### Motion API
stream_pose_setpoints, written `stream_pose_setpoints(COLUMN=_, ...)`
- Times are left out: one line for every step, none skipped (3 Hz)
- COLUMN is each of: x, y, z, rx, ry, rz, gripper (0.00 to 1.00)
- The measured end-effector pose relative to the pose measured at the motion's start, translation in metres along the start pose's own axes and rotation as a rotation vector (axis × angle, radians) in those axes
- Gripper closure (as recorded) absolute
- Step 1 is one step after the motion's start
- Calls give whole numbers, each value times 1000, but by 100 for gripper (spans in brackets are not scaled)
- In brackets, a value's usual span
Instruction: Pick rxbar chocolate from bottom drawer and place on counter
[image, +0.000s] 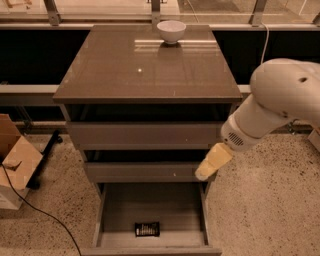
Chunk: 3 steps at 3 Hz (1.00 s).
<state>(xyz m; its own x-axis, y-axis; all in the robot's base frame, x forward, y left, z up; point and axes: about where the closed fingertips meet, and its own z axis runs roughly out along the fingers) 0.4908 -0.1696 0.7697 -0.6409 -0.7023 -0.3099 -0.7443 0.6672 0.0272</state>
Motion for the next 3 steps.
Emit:
stream_pose_setpoints(x=-9, y=0, z=51, rx=-44, ry=31, rz=86, gripper=0)
stream_pose_setpoints(x=-16, y=7, z=104, rx=-89, ry=79, rz=167, gripper=0)
stream_pose_setpoints(x=-15, y=7, z=108, rx=-97, ry=84, rz=171, gripper=0)
